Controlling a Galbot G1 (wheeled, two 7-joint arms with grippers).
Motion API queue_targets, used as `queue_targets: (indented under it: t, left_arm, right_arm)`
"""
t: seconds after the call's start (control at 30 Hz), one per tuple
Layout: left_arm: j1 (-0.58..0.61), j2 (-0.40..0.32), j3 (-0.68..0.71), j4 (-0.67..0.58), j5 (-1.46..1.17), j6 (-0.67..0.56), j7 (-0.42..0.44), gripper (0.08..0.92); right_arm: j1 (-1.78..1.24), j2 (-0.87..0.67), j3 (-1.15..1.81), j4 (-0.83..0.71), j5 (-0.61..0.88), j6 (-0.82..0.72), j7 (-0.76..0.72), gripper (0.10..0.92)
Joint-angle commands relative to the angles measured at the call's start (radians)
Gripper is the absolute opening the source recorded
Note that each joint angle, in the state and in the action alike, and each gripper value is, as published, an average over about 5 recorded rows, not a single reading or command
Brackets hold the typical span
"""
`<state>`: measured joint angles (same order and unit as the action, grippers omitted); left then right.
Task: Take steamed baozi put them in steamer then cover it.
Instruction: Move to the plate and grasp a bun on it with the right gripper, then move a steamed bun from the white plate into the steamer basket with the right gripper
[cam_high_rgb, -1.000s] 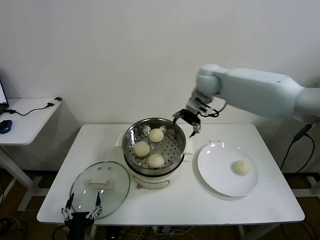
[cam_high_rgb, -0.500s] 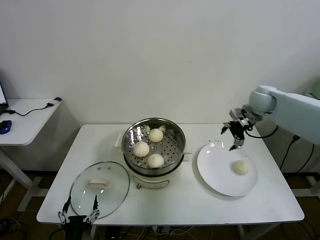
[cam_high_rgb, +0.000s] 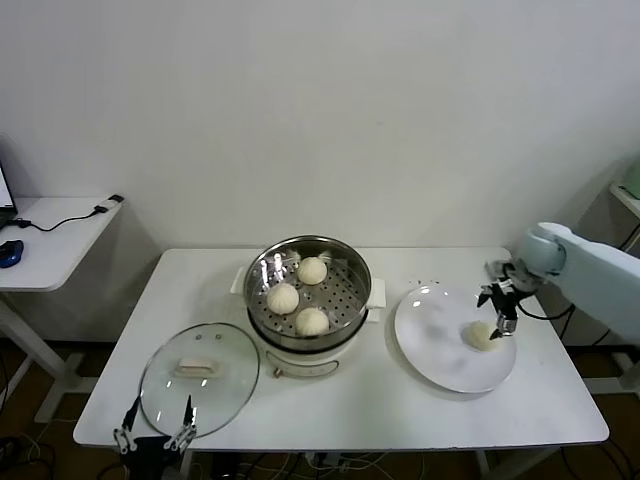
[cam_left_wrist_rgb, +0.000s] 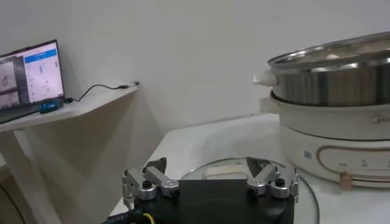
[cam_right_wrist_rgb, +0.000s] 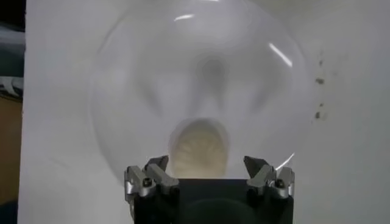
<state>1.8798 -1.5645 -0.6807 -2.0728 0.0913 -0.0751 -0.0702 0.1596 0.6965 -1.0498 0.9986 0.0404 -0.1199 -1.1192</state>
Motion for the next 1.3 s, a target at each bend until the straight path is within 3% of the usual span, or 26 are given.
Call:
queue_targets:
  t: [0.03,0.5,0.8,1.07,1.3]
  left_arm:
    - [-0.001,-0.003,0.003,0.001,0.010,0.003,0.000,0.823]
    - [-0.001,-0.006,0.005,0.006,0.018,0.000,-0.001,0.823]
    - [0.000,-0.006,0.008,0.004,0.018,-0.002,-0.001,0.823]
    - [-0.002,-0.006,0.018,-0.004,0.017,-0.003,0.000,0.823]
    - [-0.001,-0.006,0.043,-0.016,0.014,-0.004,0.002,0.823]
  right_arm:
    - [-0.156,0.054,0.158,-0.135,-0.110,0.012,-0.009,0.823]
    - [-0.153,0.122,0.180,-0.194,-0.105,0.033,-0.014,0.814]
    - [-0.122,0.106,0.164,-0.173,-0.040,0.025,-0.022,0.716]
    - [0.211,0.113,-0.106,-0.097,0.267,-0.041,-0.007,0.691]
    - [0.557,0.232,-0.408,-0.033,0.570,-0.101,0.008,0.689]
